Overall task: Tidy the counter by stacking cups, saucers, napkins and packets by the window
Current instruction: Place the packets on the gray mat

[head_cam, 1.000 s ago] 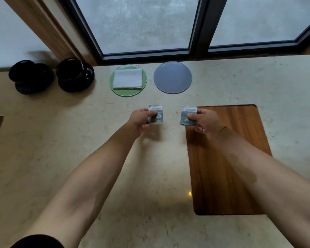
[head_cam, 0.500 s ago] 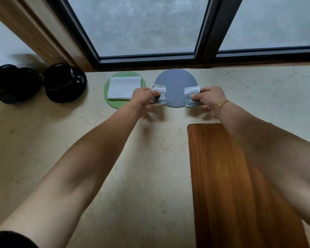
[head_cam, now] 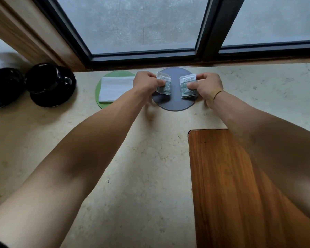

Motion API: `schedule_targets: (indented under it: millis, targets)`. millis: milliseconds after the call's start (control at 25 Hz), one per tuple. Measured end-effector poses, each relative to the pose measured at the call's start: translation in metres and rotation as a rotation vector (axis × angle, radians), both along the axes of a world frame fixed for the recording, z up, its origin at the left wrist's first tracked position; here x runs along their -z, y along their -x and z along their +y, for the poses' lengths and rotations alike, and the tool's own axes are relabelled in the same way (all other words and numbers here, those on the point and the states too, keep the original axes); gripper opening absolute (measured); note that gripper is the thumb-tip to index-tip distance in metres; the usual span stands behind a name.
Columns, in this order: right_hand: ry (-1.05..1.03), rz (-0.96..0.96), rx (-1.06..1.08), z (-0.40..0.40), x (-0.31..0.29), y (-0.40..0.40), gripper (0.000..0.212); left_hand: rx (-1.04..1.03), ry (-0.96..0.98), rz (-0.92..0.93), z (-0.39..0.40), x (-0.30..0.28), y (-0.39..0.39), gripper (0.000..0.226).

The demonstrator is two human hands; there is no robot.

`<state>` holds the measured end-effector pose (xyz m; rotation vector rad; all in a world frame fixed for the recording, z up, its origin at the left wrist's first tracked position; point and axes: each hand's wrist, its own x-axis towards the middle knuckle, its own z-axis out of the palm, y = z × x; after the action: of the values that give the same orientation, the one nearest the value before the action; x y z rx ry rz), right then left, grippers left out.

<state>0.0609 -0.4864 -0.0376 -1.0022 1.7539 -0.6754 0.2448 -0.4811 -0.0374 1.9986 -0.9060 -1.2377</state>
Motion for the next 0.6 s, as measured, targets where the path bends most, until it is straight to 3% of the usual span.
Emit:
schedule_targets:
  millis: [200, 360, 600]
  targets:
    - [0.024, 0.095, -0.012, -0.002, 0.001, -0.002, 0.029, 0.059, 0.006, -0.135, -0.002, 0.005, 0.0, 0.018]
    - [0.048, 0.22, -0.051, -0.005, 0.006, -0.003, 0.031, 0.182, 0.074, -0.364, 0.0, 0.007, 0.0, 0.019]
    - [0.087, 0.379, -0.087, -0.005, 0.011, -0.002, 0.051, 0.205, 0.124, -0.453, 0.005, 0.009, -0.005, 0.027]
